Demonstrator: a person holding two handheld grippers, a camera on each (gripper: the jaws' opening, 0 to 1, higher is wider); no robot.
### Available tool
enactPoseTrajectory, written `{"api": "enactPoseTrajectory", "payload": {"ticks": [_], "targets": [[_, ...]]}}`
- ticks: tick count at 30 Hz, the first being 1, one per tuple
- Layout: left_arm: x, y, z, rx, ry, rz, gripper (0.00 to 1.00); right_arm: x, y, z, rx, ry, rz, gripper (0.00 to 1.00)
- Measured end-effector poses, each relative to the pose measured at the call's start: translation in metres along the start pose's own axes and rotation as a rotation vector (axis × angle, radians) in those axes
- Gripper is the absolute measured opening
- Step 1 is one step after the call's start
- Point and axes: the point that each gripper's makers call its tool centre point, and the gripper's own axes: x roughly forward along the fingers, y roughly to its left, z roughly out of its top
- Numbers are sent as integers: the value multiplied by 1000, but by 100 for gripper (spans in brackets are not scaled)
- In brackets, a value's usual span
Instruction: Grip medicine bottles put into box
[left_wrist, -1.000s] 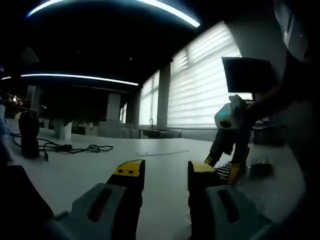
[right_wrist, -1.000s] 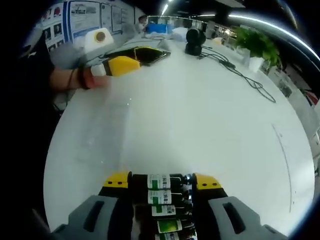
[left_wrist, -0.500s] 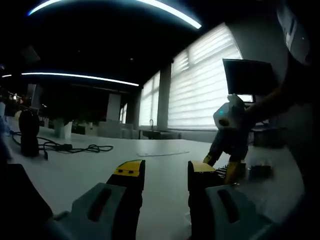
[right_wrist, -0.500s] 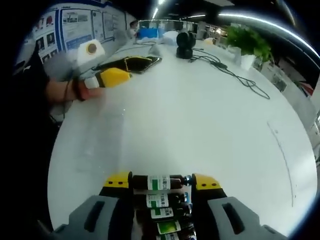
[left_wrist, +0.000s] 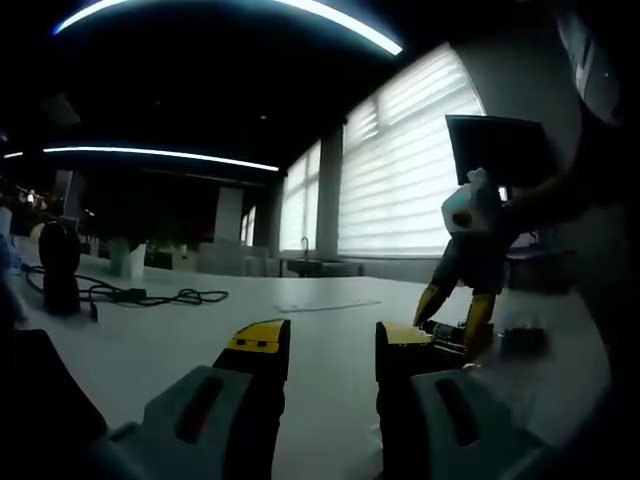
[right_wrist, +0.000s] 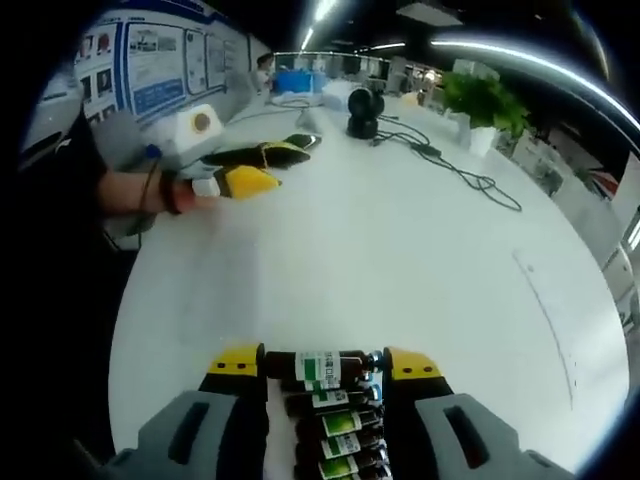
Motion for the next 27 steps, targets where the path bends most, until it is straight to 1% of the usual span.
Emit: {"api": "enactPoseTrajectory", "payload": {"ticks": [3, 7, 10, 11, 14, 16, 18, 21, 23, 27], "targets": [[0, -1, -1, 4, 4, 0, 27, -11, 2, -7, -9, 2, -16, 41], [0, -1, -1, 13, 10, 3, 27, -26, 7, -18, 6, 5, -22, 41], [0, -1, -2, 15, 13, 5, 27, -41, 10, -31, 12, 18, -32, 41], [1, -1, -2, 15, 14, 7, 27, -49, 11, -36, 20, 15, -39, 41], [1, -1, -2, 22, 18, 12, 27, -61, 15, -47, 38, 12, -45, 41], [1, -1, -3, 29, 24, 15, 27, -69, 19, -55, 10, 17, -53, 41], [1, -1, -3, 30, 27, 17, 27, -77, 26, -61, -25, 19, -40, 41], [2, -2, -4, 35, 33, 17, 27, -89, 33, -70, -32, 17, -32, 41], [2, -2, -5, 45, 38, 18, 27, -92, 37, -75, -35, 18, -24, 41], [2, -1, -5, 50, 41, 27, 27, -95, 46, -87, -73, 36, 1, 41]]}}
